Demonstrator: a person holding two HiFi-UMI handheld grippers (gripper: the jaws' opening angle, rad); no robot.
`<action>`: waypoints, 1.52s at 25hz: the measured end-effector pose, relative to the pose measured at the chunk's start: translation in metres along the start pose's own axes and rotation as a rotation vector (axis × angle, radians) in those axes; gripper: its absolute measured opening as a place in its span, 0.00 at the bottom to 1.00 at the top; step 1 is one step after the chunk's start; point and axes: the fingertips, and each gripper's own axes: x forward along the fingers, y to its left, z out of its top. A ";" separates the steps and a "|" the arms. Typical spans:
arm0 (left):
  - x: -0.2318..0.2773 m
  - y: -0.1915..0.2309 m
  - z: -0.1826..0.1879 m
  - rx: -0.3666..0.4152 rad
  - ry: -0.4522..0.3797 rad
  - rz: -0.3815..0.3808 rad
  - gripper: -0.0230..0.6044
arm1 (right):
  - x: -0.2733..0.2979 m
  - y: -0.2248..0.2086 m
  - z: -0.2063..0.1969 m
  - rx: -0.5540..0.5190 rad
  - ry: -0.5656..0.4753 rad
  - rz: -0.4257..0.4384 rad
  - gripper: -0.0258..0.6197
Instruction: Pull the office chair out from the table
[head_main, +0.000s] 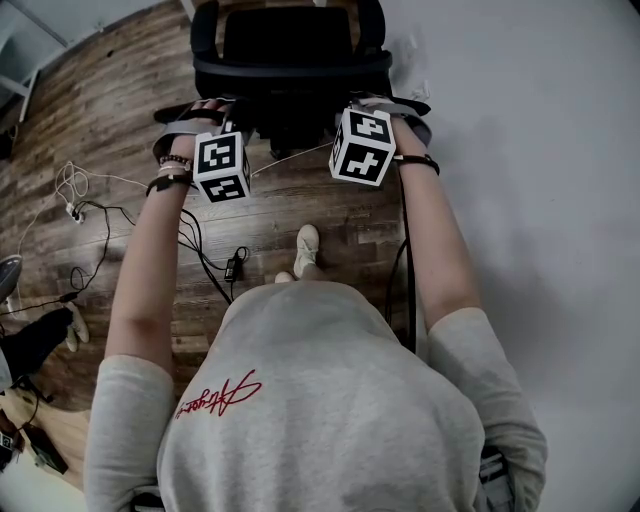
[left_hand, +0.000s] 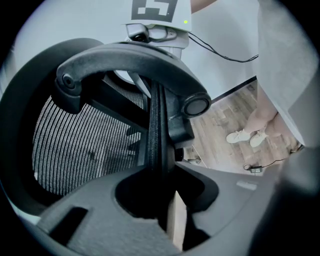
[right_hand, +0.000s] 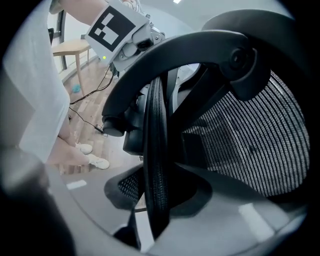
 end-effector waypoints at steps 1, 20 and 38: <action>0.000 -0.001 0.000 -0.001 0.000 -0.003 0.18 | 0.000 0.001 0.000 0.001 0.000 0.001 0.22; -0.004 -0.002 0.002 -0.005 -0.004 0.002 0.18 | -0.004 0.002 0.000 -0.009 0.001 -0.003 0.22; -0.007 -0.012 0.004 0.007 -0.003 -0.062 0.32 | -0.006 0.008 -0.001 -0.054 -0.004 -0.025 0.30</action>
